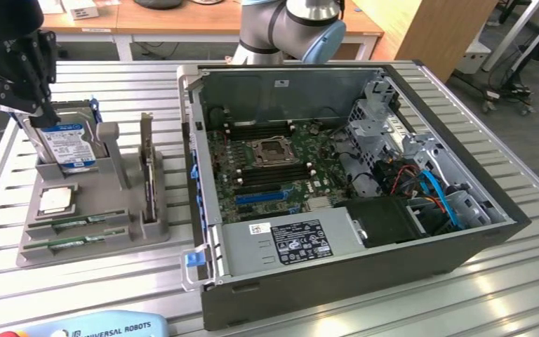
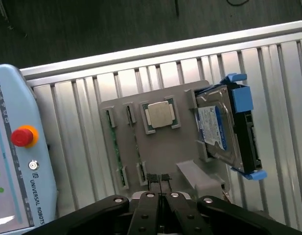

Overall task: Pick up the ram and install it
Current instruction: 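Pick up the ram and move it above insertion slot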

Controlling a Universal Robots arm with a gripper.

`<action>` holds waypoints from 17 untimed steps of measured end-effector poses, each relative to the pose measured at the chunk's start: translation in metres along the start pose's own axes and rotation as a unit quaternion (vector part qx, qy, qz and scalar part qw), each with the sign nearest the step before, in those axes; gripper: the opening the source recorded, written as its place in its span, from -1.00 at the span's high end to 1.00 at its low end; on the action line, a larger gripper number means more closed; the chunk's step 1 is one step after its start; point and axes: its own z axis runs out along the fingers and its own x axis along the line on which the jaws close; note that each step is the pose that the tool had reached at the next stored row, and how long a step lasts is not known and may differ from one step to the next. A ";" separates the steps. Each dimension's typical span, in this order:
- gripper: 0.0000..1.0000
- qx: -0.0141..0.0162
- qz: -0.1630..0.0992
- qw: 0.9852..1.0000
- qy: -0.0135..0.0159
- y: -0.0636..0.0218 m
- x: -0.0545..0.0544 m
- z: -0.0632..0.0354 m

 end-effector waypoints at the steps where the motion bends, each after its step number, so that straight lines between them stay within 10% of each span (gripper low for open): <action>1: 0.80 0.000 -0.010 1.000 0.000 0.0000 0.000 0.0001; 8: 0.80 -0.002 -0.070 0.998 0.003 0.0000 0.000 0.0007; 17: 0.80 -0.002 -0.072 0.997 0.003 0.0000 0.000 0.0008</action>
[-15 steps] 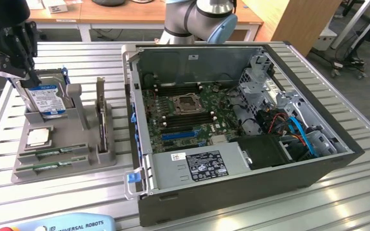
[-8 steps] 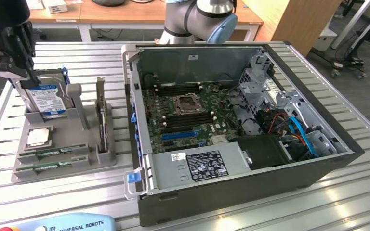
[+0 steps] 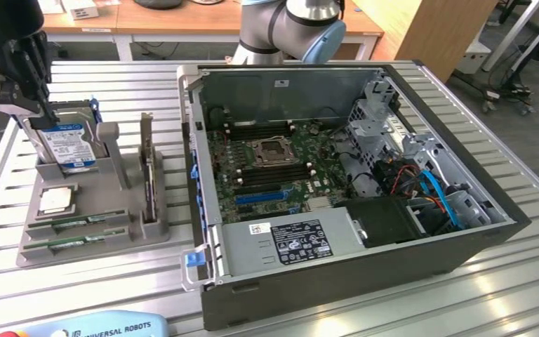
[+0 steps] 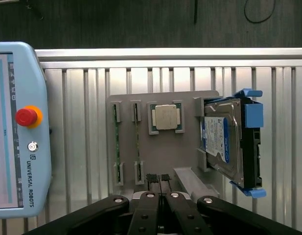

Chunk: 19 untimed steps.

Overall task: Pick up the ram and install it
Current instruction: 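Pick up the ram and move it above insertion slot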

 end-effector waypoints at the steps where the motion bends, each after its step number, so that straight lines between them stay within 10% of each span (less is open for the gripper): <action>1: 0.80 0.000 0.000 1.000 0.000 0.0000 0.000 0.0000; 19: 0.29 0.000 0.000 1.000 0.001 -0.0001 0.000 0.0030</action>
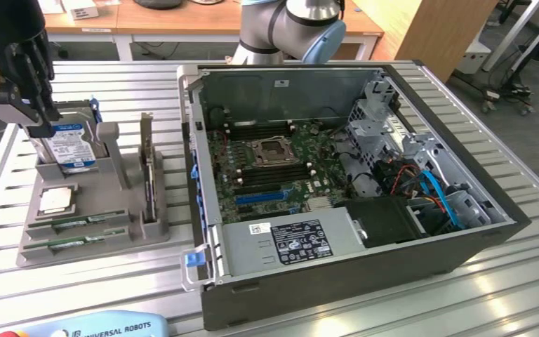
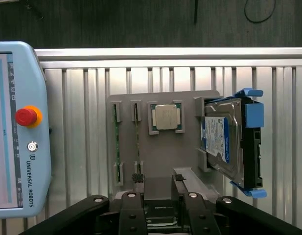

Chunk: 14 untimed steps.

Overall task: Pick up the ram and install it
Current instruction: 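Pick up the ram and move it above insertion slot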

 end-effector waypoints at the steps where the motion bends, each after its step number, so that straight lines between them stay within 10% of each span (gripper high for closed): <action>1: 0.29 0.000 0.000 1.000 0.000 -0.0001 0.000 0.0019; 14: 0.29 0.000 0.000 1.000 0.001 -0.0011 0.001 0.0256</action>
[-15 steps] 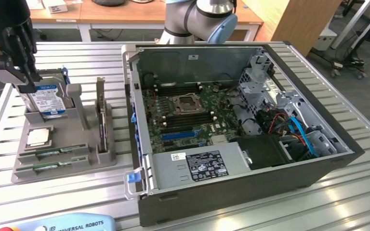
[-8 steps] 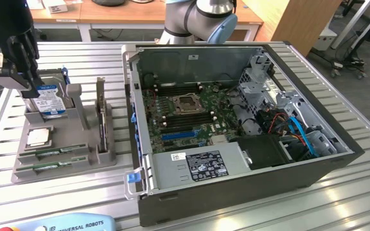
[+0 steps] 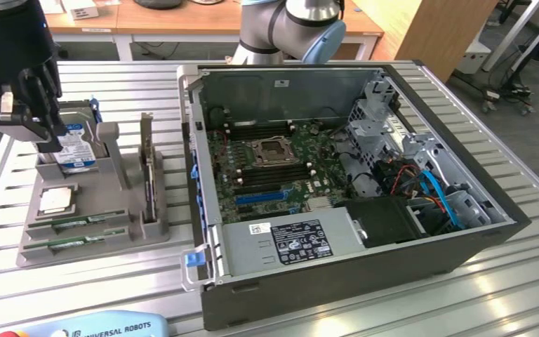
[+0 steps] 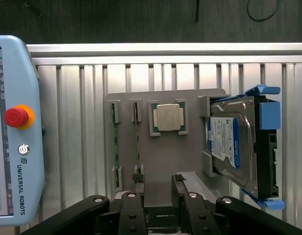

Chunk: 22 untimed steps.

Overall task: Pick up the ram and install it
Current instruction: 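Pick up the ram and move it above insertion slot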

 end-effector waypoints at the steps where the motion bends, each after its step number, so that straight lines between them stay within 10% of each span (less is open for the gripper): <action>1: 0.29 0.000 0.000 1.000 0.000 0.0000 0.000 0.0018; 22: 0.29 0.000 -0.003 1.000 0.001 -0.0011 0.004 0.0225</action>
